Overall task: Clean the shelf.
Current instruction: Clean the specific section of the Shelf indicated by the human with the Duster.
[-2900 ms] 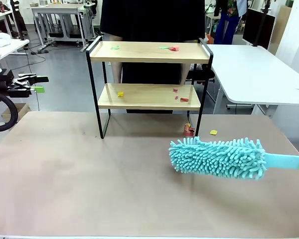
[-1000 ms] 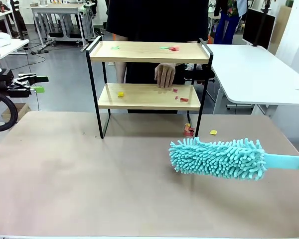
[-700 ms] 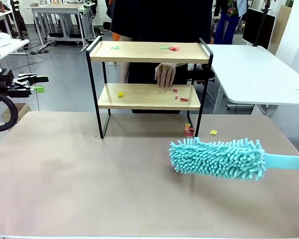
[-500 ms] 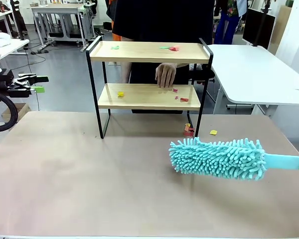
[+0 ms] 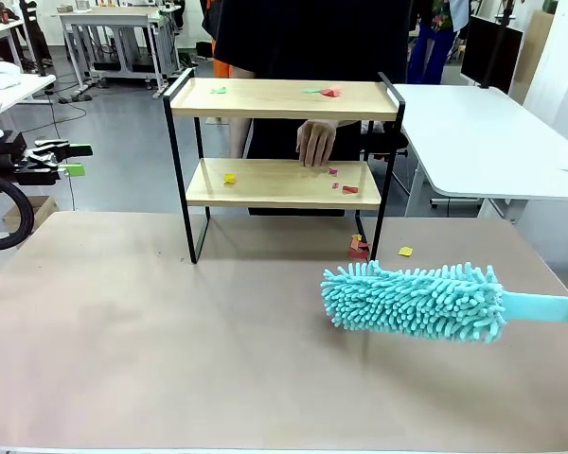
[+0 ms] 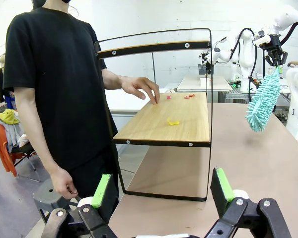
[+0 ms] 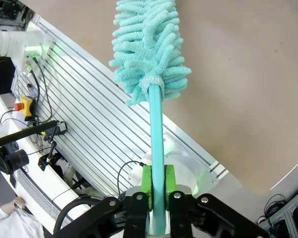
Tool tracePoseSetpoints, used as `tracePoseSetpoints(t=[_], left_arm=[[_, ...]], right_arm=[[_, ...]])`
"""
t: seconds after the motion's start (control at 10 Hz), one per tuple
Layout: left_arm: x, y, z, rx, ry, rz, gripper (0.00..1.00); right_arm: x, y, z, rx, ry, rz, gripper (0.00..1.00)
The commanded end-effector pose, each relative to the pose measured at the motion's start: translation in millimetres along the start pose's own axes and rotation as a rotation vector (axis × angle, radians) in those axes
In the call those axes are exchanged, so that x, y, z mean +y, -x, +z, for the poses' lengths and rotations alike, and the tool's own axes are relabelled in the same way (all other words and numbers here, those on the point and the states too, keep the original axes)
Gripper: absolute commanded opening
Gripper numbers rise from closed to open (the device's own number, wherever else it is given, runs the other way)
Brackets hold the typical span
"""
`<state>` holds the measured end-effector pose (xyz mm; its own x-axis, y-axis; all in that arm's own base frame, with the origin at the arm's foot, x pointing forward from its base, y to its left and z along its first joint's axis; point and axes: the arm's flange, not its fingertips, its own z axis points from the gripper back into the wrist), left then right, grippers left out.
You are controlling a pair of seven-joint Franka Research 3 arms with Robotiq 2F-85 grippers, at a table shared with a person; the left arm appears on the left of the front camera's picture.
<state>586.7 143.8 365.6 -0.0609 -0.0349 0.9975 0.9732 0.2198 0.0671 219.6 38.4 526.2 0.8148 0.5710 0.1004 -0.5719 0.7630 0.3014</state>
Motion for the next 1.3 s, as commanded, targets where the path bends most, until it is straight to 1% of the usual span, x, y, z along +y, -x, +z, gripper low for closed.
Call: tracePoseSetpoints(t=[0.0,0.1,0.4,0.5,0.6,0.7,0.8,1.2], left_arm=[[-2,-2,0,0.007,0.005,-0.012,1.0],[-2,-2,0,0.007,0.005,-0.012,1.0],[-2,-2,0,0.007,0.005,-0.012,1.0],[-2,-2,0,0.007,0.005,-0.012,1.0],[-2,-2,0,0.007,0.005,-0.012,1.0],[-2,-2,0,0.007,0.005,-0.012,1.0],[-2,-2,0,0.007,0.005,-0.012,1.0],[-2,-2,0,0.007,0.005,-0.012,1.0]], right_arm=[[0,0,0,0.0,0.0,0.0,0.13],[13,-14,2,-0.022,-0.043,0.004,0.13],[60,-49,-2,-0.088,-0.092,0.017,0.13],[77,-59,-4,-0.12,-0.126,0.031,0.13],[97,-71,-7,-0.171,-0.15,0.028,0.13],[115,-83,-12,-0.227,-0.158,-0.016,0.13],[130,-101,-18,-0.249,-0.199,-0.059,0.13],[165,-150,-40,-0.435,-0.199,-0.19,0.13]])
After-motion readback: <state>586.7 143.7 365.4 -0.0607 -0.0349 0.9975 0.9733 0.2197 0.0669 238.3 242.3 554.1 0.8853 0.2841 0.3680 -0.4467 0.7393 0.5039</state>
